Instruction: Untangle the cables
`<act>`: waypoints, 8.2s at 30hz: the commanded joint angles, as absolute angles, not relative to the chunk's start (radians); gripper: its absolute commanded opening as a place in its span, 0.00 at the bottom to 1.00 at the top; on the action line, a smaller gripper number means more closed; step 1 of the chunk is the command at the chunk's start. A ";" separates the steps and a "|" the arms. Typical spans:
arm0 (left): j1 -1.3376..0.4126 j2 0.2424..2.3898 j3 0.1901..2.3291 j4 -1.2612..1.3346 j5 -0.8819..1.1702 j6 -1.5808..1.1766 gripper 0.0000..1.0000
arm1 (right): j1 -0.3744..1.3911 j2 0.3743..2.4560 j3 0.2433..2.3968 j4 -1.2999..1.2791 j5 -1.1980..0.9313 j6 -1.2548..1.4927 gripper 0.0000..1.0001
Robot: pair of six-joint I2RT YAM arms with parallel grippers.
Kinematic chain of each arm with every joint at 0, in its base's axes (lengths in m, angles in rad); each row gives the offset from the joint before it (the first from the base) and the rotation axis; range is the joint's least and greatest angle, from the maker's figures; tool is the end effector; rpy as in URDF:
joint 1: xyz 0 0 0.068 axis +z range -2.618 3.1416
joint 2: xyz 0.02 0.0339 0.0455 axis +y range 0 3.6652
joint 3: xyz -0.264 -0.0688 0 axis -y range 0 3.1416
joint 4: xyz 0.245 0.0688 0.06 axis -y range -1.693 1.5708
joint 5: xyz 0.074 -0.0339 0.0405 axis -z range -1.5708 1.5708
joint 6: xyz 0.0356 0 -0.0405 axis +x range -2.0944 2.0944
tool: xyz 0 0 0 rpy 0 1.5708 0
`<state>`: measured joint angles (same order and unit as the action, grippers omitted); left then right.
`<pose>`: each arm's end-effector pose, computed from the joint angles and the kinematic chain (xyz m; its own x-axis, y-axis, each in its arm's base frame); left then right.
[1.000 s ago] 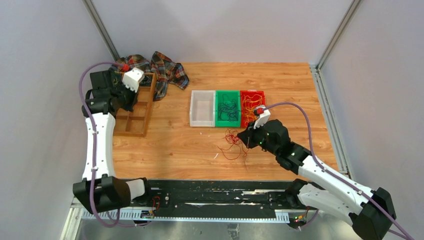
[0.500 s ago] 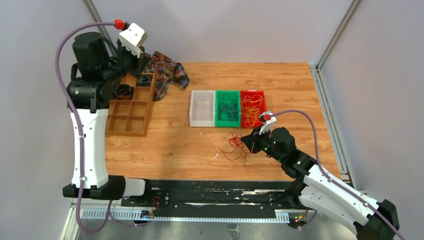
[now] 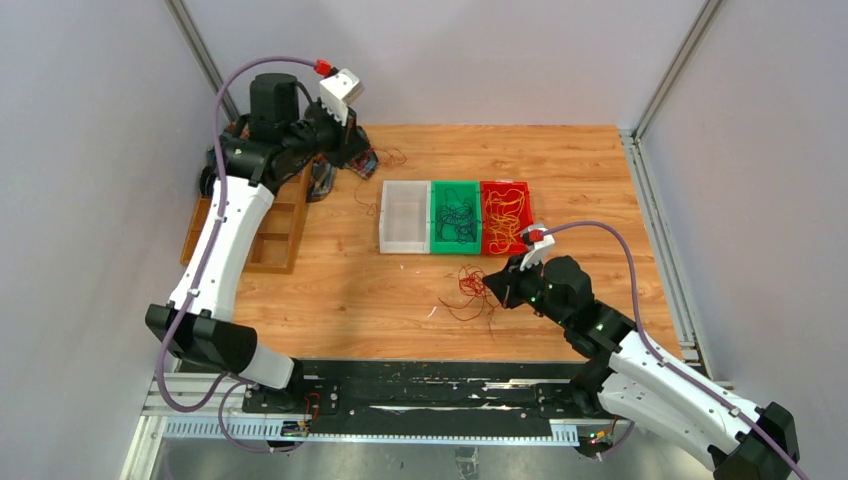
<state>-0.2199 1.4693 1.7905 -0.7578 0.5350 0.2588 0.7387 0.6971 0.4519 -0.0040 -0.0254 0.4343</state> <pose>0.2904 -0.0835 0.4662 -0.2355 0.2782 -0.9312 0.7229 0.6906 0.0235 0.1295 0.1192 0.2547 -0.4563 0.1534 -0.8765 -0.5504 0.7253 0.4135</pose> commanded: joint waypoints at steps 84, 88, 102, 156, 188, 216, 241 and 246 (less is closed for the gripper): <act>-0.536 1.429 1.381 -0.882 0.729 0.617 0.86 | 0.751 0.793 0.618 -0.047 0.067 0.548 0.00; -0.620 1.421 1.336 -0.854 0.703 0.557 0.90 | 0.751 0.812 0.642 0.005 0.032 0.621 0.00; -0.764 1.435 1.513 -0.769 0.562 0.371 0.66 | 0.752 0.878 0.750 0.050 -0.046 0.746 0.01; -0.690 1.225 1.859 -0.899 0.289 0.614 0.01 | 0.751 0.989 0.791 -0.273 -0.100 0.427 0.26; -0.692 1.223 2.075 -0.902 0.311 0.529 0.00 | 0.966 1.340 1.092 0.474 -0.217 0.150 0.35; -0.716 1.392 2.509 -0.861 0.247 0.537 0.00 | 0.988 1.668 0.807 0.768 -0.160 0.384 0.17; -0.716 1.350 2.433 -0.402 0.050 0.649 0.00 | 1.049 1.501 0.796 0.749 -0.133 0.132 0.70; -0.716 1.344 2.428 -0.407 0.046 0.659 0.00 | 1.049 1.645 0.911 0.738 -0.115 0.087 0.69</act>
